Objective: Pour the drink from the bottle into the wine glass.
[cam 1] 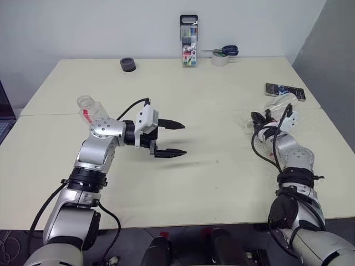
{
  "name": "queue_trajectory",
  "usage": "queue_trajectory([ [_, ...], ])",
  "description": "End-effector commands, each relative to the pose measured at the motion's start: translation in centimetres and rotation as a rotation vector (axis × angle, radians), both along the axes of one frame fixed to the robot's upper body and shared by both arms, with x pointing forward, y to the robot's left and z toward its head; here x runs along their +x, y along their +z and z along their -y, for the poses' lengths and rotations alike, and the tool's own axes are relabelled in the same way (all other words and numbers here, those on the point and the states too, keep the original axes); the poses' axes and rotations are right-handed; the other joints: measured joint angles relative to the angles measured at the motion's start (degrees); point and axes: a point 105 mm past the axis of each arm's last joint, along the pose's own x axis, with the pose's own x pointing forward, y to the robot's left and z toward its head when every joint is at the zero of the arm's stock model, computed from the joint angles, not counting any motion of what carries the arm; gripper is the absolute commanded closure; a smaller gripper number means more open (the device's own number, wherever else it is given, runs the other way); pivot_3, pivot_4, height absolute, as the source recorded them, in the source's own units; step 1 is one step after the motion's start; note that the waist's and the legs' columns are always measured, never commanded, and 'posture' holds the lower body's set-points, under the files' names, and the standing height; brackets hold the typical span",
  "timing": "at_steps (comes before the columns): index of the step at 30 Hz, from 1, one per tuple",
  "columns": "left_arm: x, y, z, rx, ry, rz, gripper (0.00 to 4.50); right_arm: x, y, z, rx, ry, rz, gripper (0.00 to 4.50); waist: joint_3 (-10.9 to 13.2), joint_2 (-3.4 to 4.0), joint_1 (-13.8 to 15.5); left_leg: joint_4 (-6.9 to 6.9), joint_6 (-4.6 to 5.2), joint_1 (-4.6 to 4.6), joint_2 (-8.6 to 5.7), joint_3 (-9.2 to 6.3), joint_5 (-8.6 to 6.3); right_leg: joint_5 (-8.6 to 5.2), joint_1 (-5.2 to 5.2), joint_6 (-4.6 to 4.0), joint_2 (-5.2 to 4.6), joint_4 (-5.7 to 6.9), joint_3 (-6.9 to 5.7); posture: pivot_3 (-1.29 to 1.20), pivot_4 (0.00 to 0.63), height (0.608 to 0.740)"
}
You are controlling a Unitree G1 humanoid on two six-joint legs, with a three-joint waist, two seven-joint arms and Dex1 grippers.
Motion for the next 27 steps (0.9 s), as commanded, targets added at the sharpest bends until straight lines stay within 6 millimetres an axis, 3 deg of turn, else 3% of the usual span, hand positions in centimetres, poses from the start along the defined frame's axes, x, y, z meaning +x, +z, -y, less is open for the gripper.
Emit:
queue_trajectory([
  [1,0.0,0.8,-0.4,-0.020,0.034,0.031,0.00,-1.4,-0.2,-1.8,-0.296,0.082,0.049,4.30,0.0,0.00,0.0,-0.03,0.00,-0.01,-0.01,-0.02,0.00,0.00,0.00,0.00,0.00,-0.01,-0.01,0.00,0.150,0.740],
  [7,0.1,0.2,-1.5,-0.073,0.142,-0.027,0.00,-4.4,-3.6,-4.6,-0.779,0.168,0.134,4.30,-0.1,0.00,0.0,0.01,0.00,0.01,0.01,-0.09,0.00,-0.01,0.02,0.01,0.01,-0.04,-0.08,0.00,0.150,0.740],
  [12,-0.3,-0.3,-2.4,-0.108,0.233,-0.064,0.00,-5.4,-5.8,-5.4,-0.967,0.215,0.171,4.30,-0.1,-0.05,0.1,0.04,0.00,0.06,0.01,-0.10,0.00,-0.01,0.10,0.01,0.01,-0.04,-0.09,0.00,0.150,0.740],
  [15,-0.6,-0.6,-3.1,-0.119,0.292,-0.078,0.00,-5.6,-6.2,-5.7,-0.990,0.223,0.203,4.30,-0.2,-0.13,0.1,0.03,0.00,0.08,0.02,-0.12,0.00,-0.01,0.12,0.01,0.01,-0.05,-0.11,0.00,0.150,0.740],
  [17,-0.9,-0.9,-3.7,-0.124,0.342,-0.083,0.00,-5.4,-5.5,-6.1,-1.016,0.228,0.259,4.30,-0.2,-0.13,0.1,0.03,0.00,0.13,0.05,-0.11,0.00,-0.01,0.14,0.01,0.01,-0.06,-0.10,0.00,0.150,0.740],
  [22,-1.5,-1.7,-5.6,-0.126,0.524,-0.073,0.00,-4.4,-0.2,-9.2,-0.993,0.239,0.508,4.30,-0.1,-0.11,-0.1,0.01,0.00,0.20,0.10,-0.08,0.00,-0.01,0.20,0.01,0.02,-0.13,-0.06,0.00,0.150,0.740],
  [27,-2.9,-2.4,-7.3,-0.137,0.648,-0.094,0.00,-4.2,1.8,-15.0,-0.944,0.379,0.656,4.30,-0.1,-0.02,-0.3,-0.06,-0.01,0.10,0.15,-0.04,0.00,0.00,-0.02,0.00,0.06,-0.06,-0.01,0.00,0.150,0.740],
])
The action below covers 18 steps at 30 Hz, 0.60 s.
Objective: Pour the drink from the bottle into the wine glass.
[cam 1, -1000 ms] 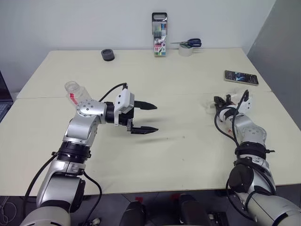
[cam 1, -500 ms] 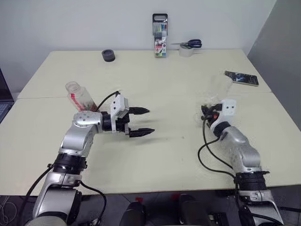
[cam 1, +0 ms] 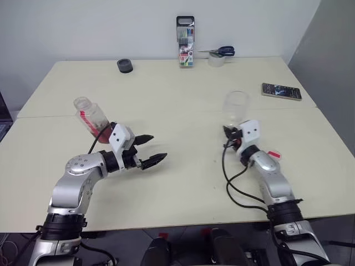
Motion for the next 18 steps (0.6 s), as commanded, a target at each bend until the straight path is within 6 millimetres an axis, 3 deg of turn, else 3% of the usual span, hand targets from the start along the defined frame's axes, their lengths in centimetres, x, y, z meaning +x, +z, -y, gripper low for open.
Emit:
queue_trajectory([
  [1,-0.6,1.5,-1.3,0.003,0.091,0.062,0.00,0.0,2.9,-4.3,0.008,0.150,0.108,4.30,0.0,0.03,0.2,0.00,0.00,0.01,0.00,0.00,0.00,0.00,0.00,0.00,-0.01,0.00,0.00,0.00,0.150,0.740],
  [7,-1.3,1.5,-2.7,-0.010,0.186,0.045,0.00,1.0,1.8,-7.5,-0.027,0.235,0.091,4.30,0.0,0.02,1.4,0.08,-0.01,-0.05,-0.13,-0.08,0.00,0.01,0.08,0.00,-0.17,-0.08,-0.10,0.00,0.150,0.740],
  [18,-1.0,2.7,-2.5,-0.026,0.209,0.064,0.00,2.2,-0.3,-8.0,-0.042,0.248,0.048,4.30,0.0,0.02,1.7,0.04,-0.02,-0.02,-0.07,-0.02,0.01,0.05,0.05,-0.08,-0.07,-0.08,-0.09,0.00,0.150,0.740],
])
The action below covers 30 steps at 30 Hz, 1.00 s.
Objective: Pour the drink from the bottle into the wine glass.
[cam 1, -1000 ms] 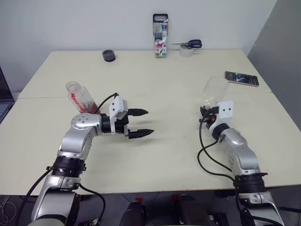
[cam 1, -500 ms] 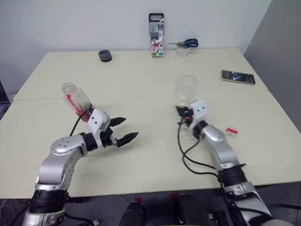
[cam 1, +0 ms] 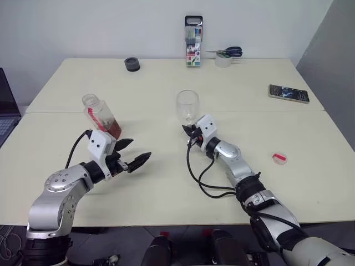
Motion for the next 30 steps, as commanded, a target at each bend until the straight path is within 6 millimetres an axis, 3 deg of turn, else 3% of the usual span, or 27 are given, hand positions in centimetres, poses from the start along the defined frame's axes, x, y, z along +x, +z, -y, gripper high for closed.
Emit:
queue_trajectory([
  [1,0.1,2.2,0.4,0.014,-0.013,0.076,0.00,0.1,0.5,0.0,0.015,0.007,0.019,4.30,0.0,0.00,0.0,0.01,0.00,0.00,0.00,0.00,0.00,0.00,0.00,0.00,0.00,0.00,0.00,0.00,0.150,0.740],
  [5,0.4,3.0,0.9,0.013,-0.033,0.102,0.00,0.2,0.6,0.1,0.033,0.005,0.015,4.30,0.0,0.00,0.0,0.01,0.00,0.01,0.00,0.01,0.00,0.01,0.00,-0.01,0.00,0.01,0.00,0.00,0.150,0.740],
  [6,0.5,3.2,1.1,0.012,-0.043,0.112,0.00,0.2,0.7,0.2,0.035,0.004,0.018,3.57,0.0,0.00,0.0,0.01,-0.01,0.01,0.00,0.00,0.00,0.01,0.00,-0.02,0.00,0.01,0.00,0.00,0.150,0.740],
  [9,0.6,3.6,1.7,0.012,-0.072,0.131,0.00,0.2,0.9,0.2,0.040,0.002,0.024,2.72,0.0,0.00,0.0,0.01,-0.01,0.00,-0.01,0.01,0.01,0.01,0.00,-0.02,0.00,0.01,0.00,0.00,0.150,0.740],
  [16,0.7,4.1,2.1,0.019,-0.101,0.163,0.00,0.1,1.1,0.3,0.048,0.005,0.030,0.19,0.0,0.00,0.0,0.00,-0.01,-0.01,0.00,0.01,0.01,0.01,-0.02,-0.02,0.00,0.01,0.01,0.00,0.150,0.740],
  [17,0.7,4.1,2.2,0.018,-0.103,0.168,0.00,0.1,1.1,0.3,0.049,0.006,0.030,0.01,0.0,0.00,0.0,0.00,-0.02,-0.01,0.00,0.01,0.01,0.01,-0.02,-0.02,0.00,0.01,0.00,0.00,0.150,0.740],
  [30,0.8,5.0,2.6,-0.012,-0.130,0.213,0.00,-0.6,1.5,1.7,0.052,0.006,0.038,0.01,0.0,0.00,0.0,0.01,-0.01,-0.03,-0.01,0.00,0.00,0.01,-0.01,-0.02,0.00,0.00,0.00,0.00,0.150,0.740],
])
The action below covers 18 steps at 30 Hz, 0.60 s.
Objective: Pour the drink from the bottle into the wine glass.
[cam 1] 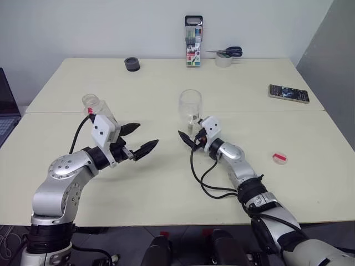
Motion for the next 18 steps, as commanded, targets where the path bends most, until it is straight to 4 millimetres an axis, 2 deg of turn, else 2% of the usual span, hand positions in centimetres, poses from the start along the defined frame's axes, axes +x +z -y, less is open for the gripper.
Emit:
queue_trajectory([
  [1,-0.1,1.6,0.5,-0.025,-0.025,0.072,0.00,-0.3,1.5,0.6,0.022,0.010,0.044,0.01,0.0,0.00,0.0,0.00,0.00,0.00,0.00,0.01,0.00,0.00,0.00,0.00,0.00,0.00,0.00,0.00,0.150,0.740],
  [10,0.5,2.1,0.7,-0.094,-0.011,0.102,0.00,-1.6,1.1,2.9,-0.018,-0.007,0.021,0.01,0.0,0.00,0.1,0.00,0.01,0.00,0.01,0.01,0.00,0.00,0.00,0.00,0.00,-0.01,0.00,0.00,0.150,0.740],
  [14,0.7,1.5,0.9,-0.108,0.029,0.121,0.00,-3.1,0.8,3.9,-0.086,0.022,0.012,0.01,0.0,0.00,0.2,0.01,0.00,-0.03,-0.01,0.00,0.00,0.00,0.01,0.00,-0.02,-0.03,-0.01,0.00,0.150,0.740],
  [18,0.8,-0.4,0.9,-0.119,0.091,0.091,0.00,-5.9,0.6,4.7,-0.177,0.116,0.003,0.01,0.0,0.00,0.3,0.00,0.01,-0.04,-0.02,0.00,-0.01,0.00,0.02,0.01,-0.04,-0.08,0.00,0.00,0.150,0.740],
])
